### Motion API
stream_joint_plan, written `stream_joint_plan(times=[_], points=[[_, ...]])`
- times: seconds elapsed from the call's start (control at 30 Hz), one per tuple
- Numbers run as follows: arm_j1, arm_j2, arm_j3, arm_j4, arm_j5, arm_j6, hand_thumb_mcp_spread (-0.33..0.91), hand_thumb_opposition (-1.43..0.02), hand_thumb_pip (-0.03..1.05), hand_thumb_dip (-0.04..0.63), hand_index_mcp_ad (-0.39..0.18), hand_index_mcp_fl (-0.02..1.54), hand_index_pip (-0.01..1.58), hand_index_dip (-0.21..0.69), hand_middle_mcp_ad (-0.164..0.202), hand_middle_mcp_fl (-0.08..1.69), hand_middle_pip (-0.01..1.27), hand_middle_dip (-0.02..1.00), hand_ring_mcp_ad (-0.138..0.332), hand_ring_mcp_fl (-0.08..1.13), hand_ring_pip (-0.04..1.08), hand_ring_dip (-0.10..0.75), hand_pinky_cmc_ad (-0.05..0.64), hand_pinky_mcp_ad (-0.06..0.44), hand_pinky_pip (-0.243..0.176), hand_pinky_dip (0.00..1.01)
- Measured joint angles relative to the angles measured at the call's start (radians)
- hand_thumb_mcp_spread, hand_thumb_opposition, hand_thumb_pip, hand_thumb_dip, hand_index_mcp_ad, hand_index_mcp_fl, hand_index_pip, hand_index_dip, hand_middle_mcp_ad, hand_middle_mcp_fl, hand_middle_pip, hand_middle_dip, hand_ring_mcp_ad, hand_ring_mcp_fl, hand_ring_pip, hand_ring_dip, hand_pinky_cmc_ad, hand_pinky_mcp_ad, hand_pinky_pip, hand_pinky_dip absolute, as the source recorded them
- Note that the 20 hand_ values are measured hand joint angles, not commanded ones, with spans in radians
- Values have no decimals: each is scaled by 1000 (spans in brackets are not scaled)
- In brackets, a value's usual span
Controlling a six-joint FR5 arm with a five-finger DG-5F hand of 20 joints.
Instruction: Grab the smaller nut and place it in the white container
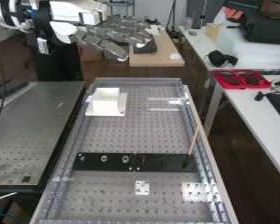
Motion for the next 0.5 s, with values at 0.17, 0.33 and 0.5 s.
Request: stream_joint_plan(times=[0.17, 0.33, 0.5], points=[[6, 21, -64, 19, 40, 10, 206, -771, 620, 45, -12, 35, 72, 173, 91, 5, 140, 175, 188, -3, 93, 86, 394, 316, -77, 220], [-11, 25, -89, 27, 6, -6, 209, -791, 646, 61, -16, 44, 82, 164, 87, 7, 140, 175, 187, -3, 93, 86, 394, 316, -77, 220], [-74, 13, -103, 41, -98, -7, 206, -787, 646, 79, -21, 45, 84, 154, 93, 5, 138, 175, 187, -3, 93, 86, 394, 316, -77, 218]])
